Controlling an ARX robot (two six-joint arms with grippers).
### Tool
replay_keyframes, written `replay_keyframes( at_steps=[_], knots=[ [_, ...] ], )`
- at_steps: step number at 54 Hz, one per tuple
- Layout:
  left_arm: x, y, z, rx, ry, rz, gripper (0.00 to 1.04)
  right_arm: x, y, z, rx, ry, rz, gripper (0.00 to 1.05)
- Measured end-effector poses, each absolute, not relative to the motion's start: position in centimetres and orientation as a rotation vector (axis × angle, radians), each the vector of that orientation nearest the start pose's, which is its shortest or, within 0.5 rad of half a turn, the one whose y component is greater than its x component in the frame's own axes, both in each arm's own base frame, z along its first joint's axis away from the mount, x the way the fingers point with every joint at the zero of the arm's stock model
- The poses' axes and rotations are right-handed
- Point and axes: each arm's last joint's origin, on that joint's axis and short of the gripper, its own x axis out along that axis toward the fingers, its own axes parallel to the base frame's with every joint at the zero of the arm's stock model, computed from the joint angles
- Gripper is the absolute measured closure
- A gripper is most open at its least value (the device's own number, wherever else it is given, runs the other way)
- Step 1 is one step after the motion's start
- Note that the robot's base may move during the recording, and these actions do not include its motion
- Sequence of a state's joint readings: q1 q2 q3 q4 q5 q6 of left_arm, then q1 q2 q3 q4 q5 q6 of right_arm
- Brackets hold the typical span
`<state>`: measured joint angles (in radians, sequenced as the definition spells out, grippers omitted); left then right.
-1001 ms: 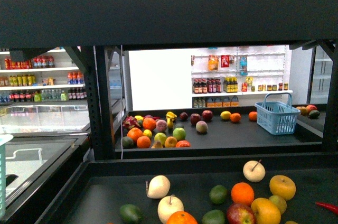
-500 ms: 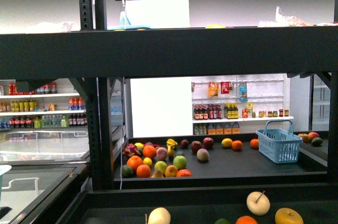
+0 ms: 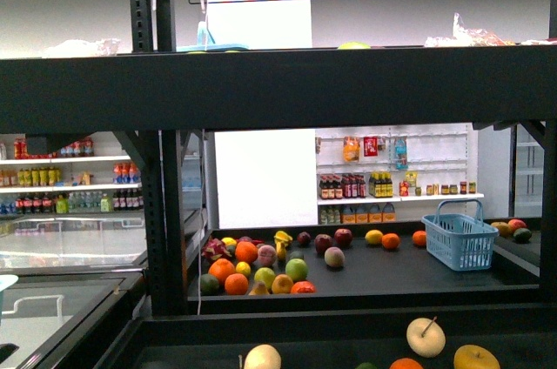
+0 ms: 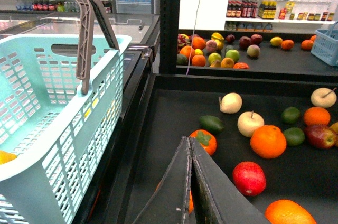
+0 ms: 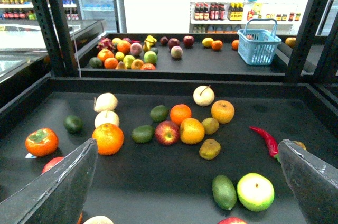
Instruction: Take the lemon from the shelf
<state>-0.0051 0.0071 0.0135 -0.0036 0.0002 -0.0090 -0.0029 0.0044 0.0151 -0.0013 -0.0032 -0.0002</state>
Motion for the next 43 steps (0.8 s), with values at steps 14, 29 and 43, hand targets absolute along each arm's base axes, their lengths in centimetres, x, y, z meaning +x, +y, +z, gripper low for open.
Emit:
replay_keyframes(
  at_steps=[14,29,43],
  knots=[
    [9.72,-0.05,16.73,-0.009,-0.004,-0.005,0.93,9.7,-0.02,16.82,0.0,-0.009,0.0,0.02],
    [9.72,-0.05,16.73,-0.009,-0.004,-0.005,0.45,9.7,-0.02,16.82,0.0,-0.009,0.0,0.02],
    [9.72,-0.05,16.73,-0.007,-0.004,-0.005,0.07,9.7,-0.02,16.82,0.0,-0.009,0.0,0.02]
  ],
)
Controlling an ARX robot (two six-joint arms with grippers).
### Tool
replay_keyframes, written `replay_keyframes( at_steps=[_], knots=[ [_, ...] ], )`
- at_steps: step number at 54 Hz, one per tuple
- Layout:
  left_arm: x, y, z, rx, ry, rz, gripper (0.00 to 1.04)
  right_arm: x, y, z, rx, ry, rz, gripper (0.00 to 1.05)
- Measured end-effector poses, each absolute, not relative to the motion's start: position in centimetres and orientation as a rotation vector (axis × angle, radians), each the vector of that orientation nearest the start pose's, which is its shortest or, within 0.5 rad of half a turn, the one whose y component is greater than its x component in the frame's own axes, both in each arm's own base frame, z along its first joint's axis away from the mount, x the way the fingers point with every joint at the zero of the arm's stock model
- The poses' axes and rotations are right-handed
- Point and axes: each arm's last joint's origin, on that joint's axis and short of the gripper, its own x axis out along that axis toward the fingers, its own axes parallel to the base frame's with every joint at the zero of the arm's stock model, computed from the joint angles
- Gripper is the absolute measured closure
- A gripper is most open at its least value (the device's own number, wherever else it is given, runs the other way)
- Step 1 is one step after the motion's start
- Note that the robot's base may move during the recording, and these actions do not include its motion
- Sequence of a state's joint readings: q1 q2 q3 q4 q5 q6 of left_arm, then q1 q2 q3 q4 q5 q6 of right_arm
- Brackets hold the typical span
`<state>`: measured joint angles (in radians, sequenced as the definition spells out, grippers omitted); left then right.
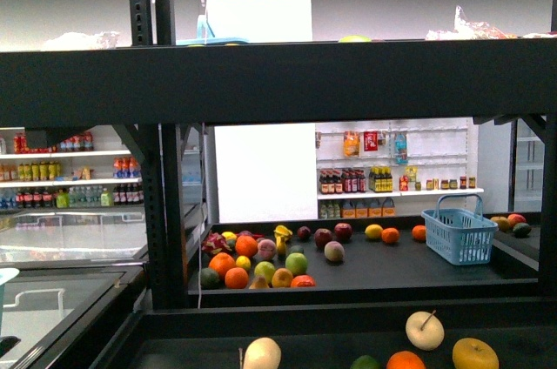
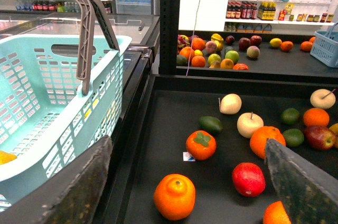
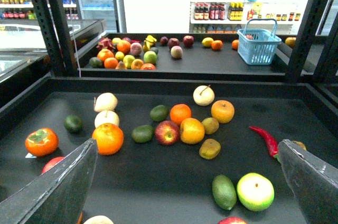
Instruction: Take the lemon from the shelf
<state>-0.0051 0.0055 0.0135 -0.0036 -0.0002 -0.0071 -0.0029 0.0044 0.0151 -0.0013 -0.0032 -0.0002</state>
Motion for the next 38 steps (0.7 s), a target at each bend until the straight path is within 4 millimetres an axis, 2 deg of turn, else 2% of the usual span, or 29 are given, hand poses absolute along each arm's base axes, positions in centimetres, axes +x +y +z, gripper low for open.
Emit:
replay_keyframes(
  at_steps=[38],
  knots=[
    [9.72,-0.05,16.73,-0.007,-0.004,-0.005,0.08,9.7,-0.02,16.82,0.0,-0.009,0.0,0.02]
  ],
)
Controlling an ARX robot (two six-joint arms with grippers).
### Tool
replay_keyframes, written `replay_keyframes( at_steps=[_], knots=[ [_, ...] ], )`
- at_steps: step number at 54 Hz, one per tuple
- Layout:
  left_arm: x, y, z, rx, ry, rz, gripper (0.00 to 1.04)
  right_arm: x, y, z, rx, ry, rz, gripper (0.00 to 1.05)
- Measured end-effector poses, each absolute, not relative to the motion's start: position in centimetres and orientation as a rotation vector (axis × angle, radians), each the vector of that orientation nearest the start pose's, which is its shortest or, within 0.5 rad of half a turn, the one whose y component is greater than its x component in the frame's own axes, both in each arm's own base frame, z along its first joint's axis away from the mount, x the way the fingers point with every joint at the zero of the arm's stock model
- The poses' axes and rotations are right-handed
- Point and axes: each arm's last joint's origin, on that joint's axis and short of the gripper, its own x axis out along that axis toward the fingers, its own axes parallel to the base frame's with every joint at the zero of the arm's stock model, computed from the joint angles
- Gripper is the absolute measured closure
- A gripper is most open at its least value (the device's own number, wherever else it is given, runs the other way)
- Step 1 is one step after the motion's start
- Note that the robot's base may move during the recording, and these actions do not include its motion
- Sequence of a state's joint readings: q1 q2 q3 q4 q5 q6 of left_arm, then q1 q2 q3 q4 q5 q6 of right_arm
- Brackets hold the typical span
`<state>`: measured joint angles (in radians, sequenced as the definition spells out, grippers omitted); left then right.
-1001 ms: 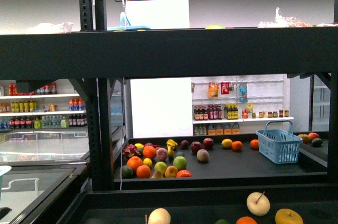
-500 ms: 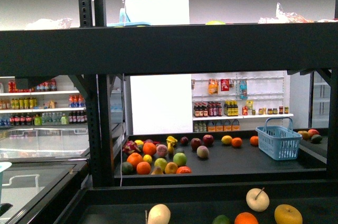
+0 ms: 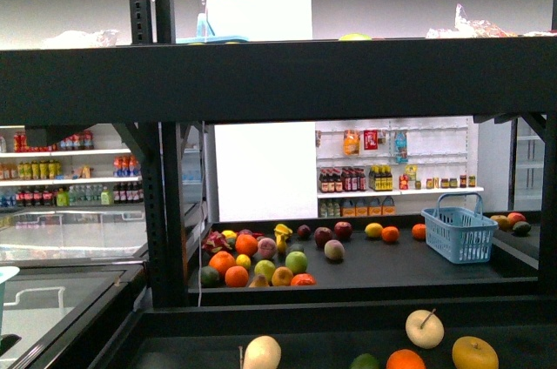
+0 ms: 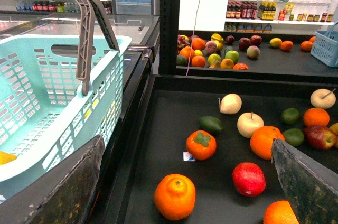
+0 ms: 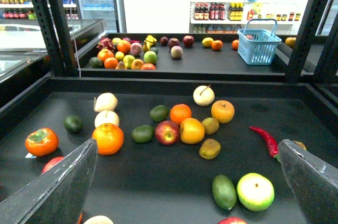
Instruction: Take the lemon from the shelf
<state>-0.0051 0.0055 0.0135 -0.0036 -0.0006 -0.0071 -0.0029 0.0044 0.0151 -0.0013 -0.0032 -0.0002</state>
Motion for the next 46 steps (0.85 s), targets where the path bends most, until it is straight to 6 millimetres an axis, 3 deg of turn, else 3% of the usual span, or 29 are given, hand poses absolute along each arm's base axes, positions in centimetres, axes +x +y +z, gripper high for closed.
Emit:
replay_keyframes(
  at_steps=[46],
  knots=[
    [9.72,-0.05,16.73,-0.007,-0.004,-0.005,0.08,9.7,-0.02,16.82,0.0,-0.009,0.0,0.02]
  ],
)
